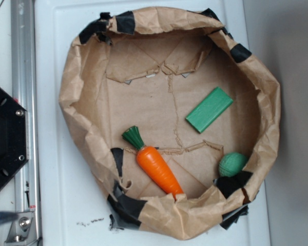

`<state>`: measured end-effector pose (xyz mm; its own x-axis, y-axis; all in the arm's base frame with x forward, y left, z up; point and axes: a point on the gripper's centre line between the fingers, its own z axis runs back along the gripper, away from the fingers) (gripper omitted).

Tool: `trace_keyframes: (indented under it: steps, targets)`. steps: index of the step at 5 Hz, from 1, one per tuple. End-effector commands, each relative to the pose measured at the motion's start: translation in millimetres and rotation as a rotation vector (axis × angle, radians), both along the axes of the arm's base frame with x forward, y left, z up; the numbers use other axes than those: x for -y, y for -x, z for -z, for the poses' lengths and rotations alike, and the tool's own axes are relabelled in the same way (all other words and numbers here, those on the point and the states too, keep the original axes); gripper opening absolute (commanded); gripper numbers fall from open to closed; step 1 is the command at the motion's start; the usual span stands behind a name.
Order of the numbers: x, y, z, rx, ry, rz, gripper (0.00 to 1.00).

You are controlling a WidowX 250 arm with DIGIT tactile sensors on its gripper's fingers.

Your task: Grab the green ball.

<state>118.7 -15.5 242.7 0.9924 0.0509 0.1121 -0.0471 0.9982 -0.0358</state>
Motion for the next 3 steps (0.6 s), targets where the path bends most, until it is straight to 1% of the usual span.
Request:
trace_keyframes:
  steps: [1,2,3]
  targets:
    - [0.0,0.0,0.0,0.000,0.000,0.000,1.00]
    - [-9.8,-50.0,23.0,0.144,-0.121,0.196,1.00]
    - [-18.0,-102.1,52.4,0.294,-0.136,0.169,1.00]
